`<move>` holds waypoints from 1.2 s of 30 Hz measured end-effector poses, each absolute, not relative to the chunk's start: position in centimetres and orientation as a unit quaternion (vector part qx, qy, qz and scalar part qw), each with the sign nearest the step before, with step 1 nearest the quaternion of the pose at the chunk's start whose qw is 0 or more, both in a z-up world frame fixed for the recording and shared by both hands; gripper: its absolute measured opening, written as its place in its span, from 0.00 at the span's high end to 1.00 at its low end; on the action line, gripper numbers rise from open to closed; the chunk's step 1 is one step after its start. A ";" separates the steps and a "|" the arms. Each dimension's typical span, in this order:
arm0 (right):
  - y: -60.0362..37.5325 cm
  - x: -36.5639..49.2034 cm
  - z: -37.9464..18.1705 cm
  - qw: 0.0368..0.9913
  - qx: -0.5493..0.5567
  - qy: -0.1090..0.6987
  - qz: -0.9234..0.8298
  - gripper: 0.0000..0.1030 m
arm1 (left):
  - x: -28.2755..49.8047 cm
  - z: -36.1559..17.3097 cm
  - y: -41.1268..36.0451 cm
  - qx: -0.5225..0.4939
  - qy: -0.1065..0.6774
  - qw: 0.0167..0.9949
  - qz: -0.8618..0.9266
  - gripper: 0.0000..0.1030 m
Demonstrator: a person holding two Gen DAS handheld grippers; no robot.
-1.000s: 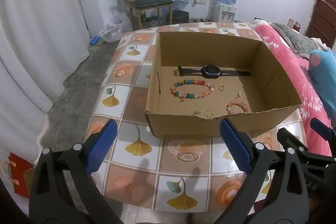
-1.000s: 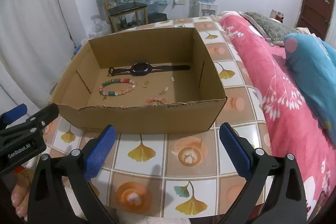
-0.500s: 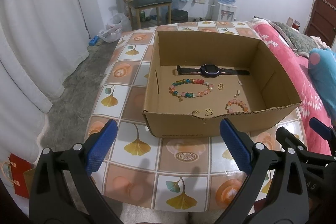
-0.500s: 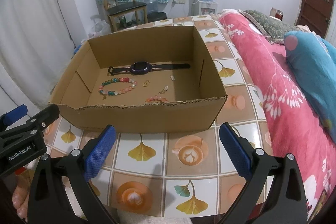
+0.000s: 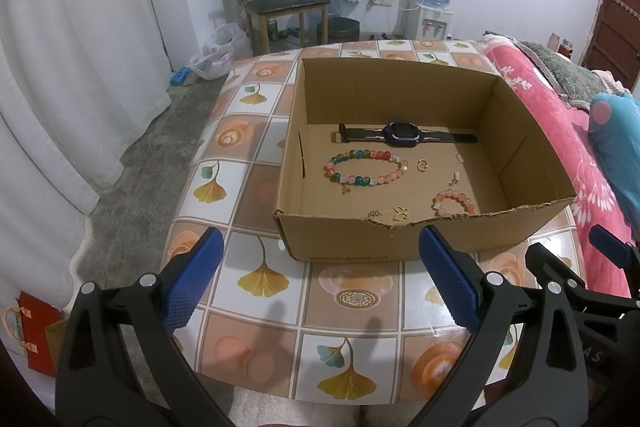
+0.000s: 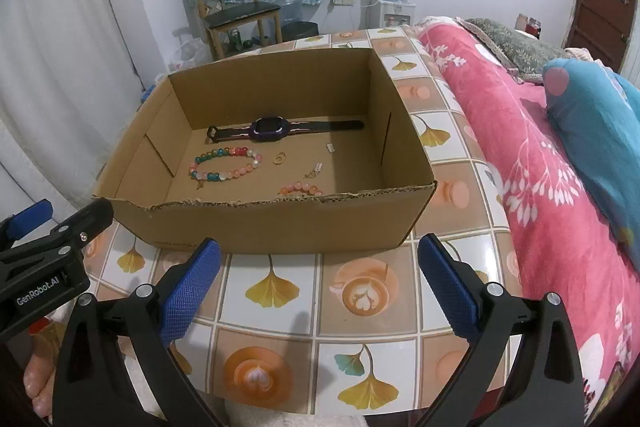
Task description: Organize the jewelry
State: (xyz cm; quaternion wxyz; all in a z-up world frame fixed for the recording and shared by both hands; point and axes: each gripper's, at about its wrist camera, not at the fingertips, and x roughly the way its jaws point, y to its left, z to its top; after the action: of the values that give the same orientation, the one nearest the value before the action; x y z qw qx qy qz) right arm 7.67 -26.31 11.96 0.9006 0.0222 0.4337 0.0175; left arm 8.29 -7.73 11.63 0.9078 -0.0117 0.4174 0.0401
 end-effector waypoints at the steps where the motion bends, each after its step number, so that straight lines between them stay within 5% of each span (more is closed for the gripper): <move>1: -26.3 7.8 11.9 0.900 0.021 0.434 0.019 0.07 | 8.3 11.6 -7.7 -0.012 0.417 0.908 0.040 0.08; 36: -26.4 7.9 11.7 0.900 0.021 0.435 0.022 0.07 | 8.3 11.6 -7.4 -0.012 0.418 0.908 0.040 0.08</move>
State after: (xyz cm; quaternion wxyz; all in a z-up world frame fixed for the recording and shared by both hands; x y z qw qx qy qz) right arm 7.88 -26.38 11.74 0.8998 0.0207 0.4352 0.0220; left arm 8.28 -7.36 11.62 0.9076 -0.0123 0.4178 0.0403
